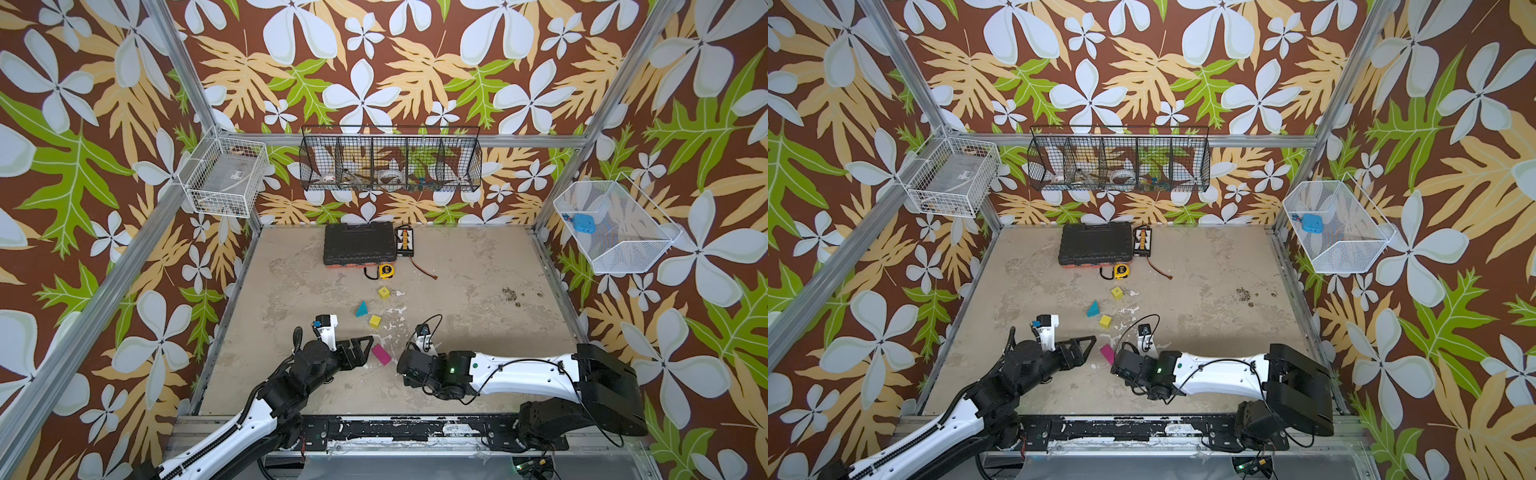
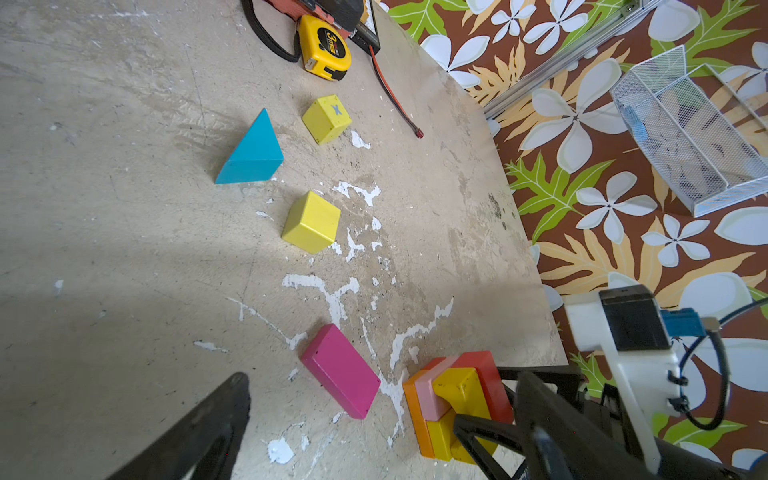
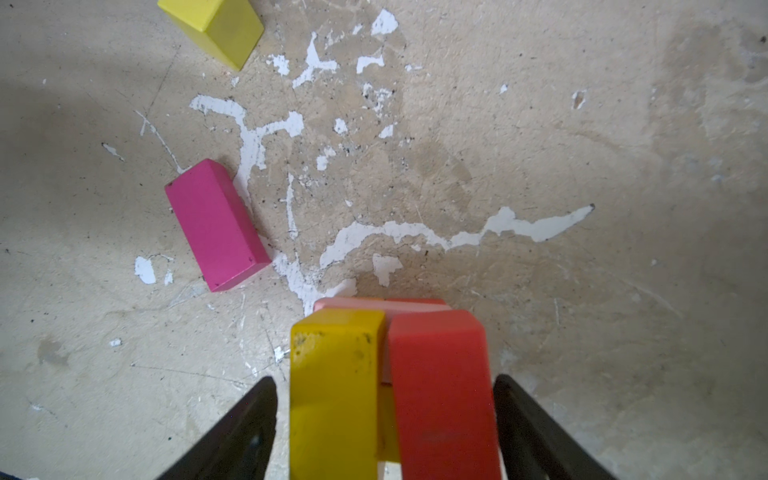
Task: Build the wood block tower
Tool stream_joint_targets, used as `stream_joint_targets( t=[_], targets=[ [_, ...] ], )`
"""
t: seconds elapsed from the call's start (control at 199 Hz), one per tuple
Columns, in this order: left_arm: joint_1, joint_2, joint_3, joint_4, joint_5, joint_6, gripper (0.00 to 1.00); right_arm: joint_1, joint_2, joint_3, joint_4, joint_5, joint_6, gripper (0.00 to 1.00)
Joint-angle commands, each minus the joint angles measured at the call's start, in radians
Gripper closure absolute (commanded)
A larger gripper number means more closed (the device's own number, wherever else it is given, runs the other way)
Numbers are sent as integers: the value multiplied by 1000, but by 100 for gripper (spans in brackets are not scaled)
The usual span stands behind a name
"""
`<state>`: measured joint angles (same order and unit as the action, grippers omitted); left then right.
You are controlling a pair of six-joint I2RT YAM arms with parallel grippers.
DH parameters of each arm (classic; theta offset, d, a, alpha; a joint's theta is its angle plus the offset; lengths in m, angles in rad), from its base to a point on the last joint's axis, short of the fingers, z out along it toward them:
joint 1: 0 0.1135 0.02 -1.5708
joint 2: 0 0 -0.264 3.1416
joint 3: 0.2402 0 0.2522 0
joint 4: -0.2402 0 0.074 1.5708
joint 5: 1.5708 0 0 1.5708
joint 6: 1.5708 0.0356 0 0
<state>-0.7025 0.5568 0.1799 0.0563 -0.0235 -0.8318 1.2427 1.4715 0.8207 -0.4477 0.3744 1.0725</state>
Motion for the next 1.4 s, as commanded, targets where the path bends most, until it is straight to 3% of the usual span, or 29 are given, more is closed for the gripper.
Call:
stream_joint_targets(
  t=[0.0,0.402,1.396],
  targets=[
    [0,-4,-2,-3,-10,5,0,17,-2,9,-28,29,21,18],
    [0,-25,-4,-18,-12,5,0,39,-48,-25,-25,37,39,18],
    [0,-29,-4,-18,-6,3,0,41,25,16,-10,44,23,25]
  ],
)
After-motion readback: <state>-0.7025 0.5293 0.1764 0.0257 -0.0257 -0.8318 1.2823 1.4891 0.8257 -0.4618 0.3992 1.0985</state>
